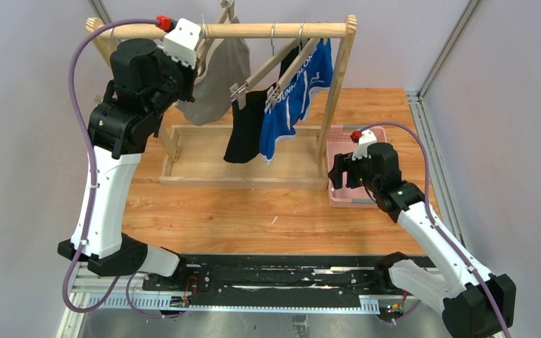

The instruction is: Remove the underwear clipped to the hanger

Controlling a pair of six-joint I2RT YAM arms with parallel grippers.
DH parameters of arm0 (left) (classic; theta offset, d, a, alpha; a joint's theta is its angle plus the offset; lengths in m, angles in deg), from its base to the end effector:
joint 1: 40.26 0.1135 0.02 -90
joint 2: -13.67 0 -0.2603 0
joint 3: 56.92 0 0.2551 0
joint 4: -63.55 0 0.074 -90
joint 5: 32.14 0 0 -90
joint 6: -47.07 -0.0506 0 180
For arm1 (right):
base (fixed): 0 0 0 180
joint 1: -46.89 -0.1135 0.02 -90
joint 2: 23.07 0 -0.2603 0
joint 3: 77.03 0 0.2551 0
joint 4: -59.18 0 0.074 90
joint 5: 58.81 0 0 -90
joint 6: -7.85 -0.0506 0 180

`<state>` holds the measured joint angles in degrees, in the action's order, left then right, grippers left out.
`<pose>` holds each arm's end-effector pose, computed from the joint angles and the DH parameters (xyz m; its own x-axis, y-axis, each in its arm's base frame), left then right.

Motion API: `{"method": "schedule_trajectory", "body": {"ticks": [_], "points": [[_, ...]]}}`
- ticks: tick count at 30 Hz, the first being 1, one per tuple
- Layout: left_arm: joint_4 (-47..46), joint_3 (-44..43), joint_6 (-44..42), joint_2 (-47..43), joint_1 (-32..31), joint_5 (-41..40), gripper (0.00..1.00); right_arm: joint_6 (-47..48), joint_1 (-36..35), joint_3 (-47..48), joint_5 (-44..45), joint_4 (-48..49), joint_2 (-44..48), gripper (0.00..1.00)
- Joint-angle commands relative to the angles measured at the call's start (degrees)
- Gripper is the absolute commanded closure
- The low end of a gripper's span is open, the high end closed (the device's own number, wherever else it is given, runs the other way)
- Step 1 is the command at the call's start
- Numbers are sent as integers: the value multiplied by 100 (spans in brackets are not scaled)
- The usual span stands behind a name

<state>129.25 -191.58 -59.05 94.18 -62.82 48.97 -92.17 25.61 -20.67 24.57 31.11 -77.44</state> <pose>0.2320 -0.0879 0.5522 -0.1112 0.3432 -0.9326 0.2812 0.9110 0.3018 0.2168 0.0907 0.2793 -0.4829 -0.0026 -0.8757 -0.3787 0.9022 0.2062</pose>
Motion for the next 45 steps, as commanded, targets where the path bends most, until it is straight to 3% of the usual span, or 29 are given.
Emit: {"method": "schedule_trajectory", "body": {"ticks": [1,10,20,35,45], "points": [[-699,-35,73,-175,32,86,100,61,-113,-18,25,78,-29,25],[-737,52,176,-429,27,-60,100,51,-119,-53,46,166,-68,25],[-714,955,320,-1227,32,-82,100,27,-123,-48,-2,227,-213,25],[-166,3623,885,-2922,25,-251,100,-27,-131,9,-178,453,-486,25],[51,4679,1627,-3042,26,1394,100,-46,-253,90,-304,513,-459,25]]}}
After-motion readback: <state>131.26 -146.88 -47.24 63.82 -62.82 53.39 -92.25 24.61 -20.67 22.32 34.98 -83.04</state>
